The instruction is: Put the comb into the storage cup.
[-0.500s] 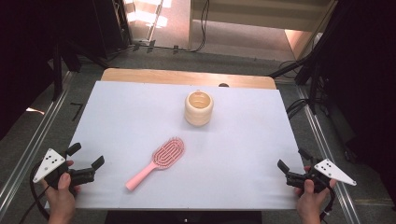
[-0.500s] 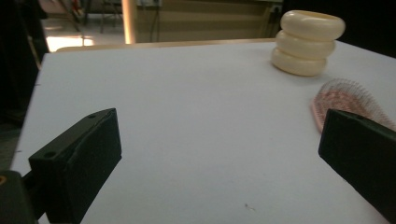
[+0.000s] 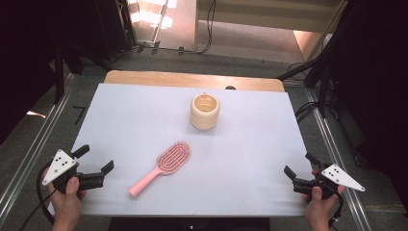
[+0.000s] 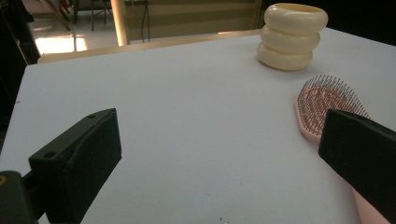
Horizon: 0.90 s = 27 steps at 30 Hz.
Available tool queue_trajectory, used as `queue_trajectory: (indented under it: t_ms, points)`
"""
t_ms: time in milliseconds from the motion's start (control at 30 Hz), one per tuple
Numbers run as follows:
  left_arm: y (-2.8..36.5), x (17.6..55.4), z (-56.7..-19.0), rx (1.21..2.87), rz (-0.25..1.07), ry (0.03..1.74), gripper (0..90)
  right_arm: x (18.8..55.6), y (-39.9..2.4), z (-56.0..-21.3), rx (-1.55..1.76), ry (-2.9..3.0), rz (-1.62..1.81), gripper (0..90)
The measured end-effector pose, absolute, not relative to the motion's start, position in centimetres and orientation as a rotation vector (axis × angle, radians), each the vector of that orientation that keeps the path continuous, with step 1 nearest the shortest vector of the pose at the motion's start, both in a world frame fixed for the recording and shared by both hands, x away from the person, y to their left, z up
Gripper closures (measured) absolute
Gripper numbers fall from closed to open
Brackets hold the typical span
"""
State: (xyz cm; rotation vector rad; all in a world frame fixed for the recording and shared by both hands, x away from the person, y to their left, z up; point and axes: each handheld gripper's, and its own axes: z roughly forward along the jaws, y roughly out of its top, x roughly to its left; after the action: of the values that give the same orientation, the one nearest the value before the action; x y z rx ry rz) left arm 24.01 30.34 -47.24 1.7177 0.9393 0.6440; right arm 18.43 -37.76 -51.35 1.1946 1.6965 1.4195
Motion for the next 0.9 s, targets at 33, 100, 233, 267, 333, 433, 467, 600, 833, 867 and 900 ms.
queue_trajectory:
  t_ms: [33,100,233,267,333,433,467,600,833,867,900]
  points:
    - [30.2,24.0,-47.1,1.724,0.647,0.932,0.1,18.4,-37.7,-51.4,1.192,1.700,1.415,0.0]
    - [29.9,24.1,-46.7,1.725,0.645,0.930,0.1,18.4,-37.7,-51.4,1.194,1.699,1.413,0.0]
    - [29.4,24.0,-46.0,1.743,0.642,0.915,0.2,18.4,-37.7,-51.4,1.187,1.700,1.425,0.0]
    - [29.3,24.0,-45.9,1.747,0.638,0.911,0.2,18.4,-37.7,-51.4,1.187,1.700,1.425,0.0]
    - [29.1,24.0,-45.6,1.754,0.649,0.909,0.2,18.4,-37.7,-51.4,1.189,1.699,1.430,0.0]
    - [28.8,24.1,-45.2,1.770,0.648,0.913,0.1,18.4,-37.8,-51.4,1.189,1.700,1.431,0.0]
    - [28.7,24.2,-45.1,1.774,0.641,0.912,0.1,18.4,-37.8,-51.4,1.185,1.700,1.428,0.0]
    - [28.4,24.4,-44.6,1.791,0.630,0.907,0.1,18.4,-37.7,-51.4,1.186,1.704,1.428,0.0]
    - [28.0,24.6,-44.2,1.815,0.594,0.889,0.1,18.5,-37.7,-51.4,1.178,1.712,1.435,0.0]
    - [27.9,24.6,-44.2,1.812,0.592,0.889,0.2,18.5,-37.7,-51.4,1.177,1.712,1.434,0.0]
    - [27.8,24.6,-44.0,1.817,0.591,0.882,0.2,18.5,-37.7,-51.4,1.174,1.716,1.429,0.0]
